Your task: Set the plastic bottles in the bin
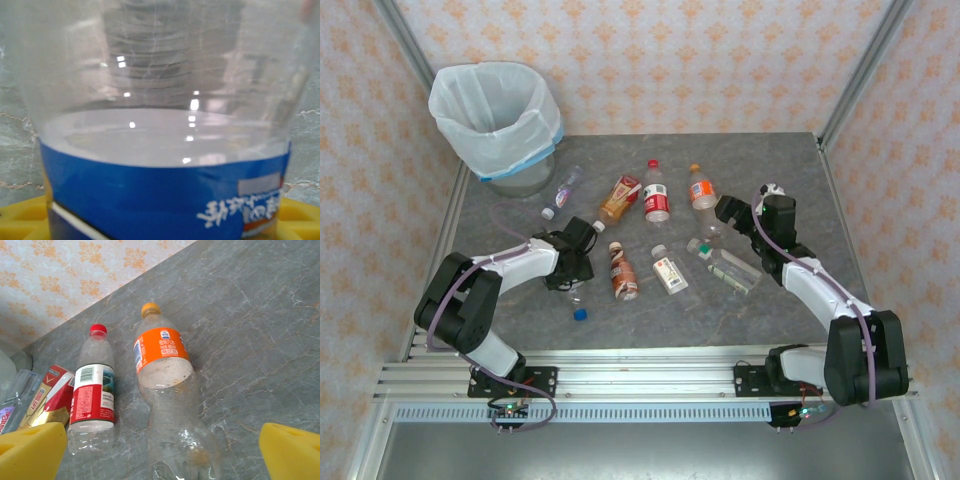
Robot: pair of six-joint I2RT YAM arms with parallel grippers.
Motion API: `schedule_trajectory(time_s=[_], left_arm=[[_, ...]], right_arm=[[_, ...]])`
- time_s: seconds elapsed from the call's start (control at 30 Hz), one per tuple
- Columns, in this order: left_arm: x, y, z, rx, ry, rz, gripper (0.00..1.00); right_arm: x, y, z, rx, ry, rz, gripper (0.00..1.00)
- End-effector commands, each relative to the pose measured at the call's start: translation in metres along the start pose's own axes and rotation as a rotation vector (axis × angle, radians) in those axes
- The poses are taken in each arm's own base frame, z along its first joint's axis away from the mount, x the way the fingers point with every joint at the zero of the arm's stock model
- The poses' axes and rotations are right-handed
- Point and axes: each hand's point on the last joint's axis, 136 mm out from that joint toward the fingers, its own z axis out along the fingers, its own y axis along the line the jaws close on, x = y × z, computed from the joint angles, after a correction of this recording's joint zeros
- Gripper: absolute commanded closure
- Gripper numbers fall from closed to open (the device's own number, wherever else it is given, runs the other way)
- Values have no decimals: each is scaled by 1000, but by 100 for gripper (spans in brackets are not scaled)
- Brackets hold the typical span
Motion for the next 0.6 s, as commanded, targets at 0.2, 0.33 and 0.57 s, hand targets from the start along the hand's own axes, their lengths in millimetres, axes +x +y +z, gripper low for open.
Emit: schedule_trajectory(time_s=[0.2,0.33,0.57], left_arm=[[-17,-19,-10,101,-62,59,39],[-25,-23,-23,127,-95,69,41],[-43,-26,-58,183,-196,45,44]], right_arm=[[-19,24,-6,-65,-43,-6,1],[-19,28,-7,-80,-44,-5,1],[-17,57,-13,-209,-31,-37,1]])
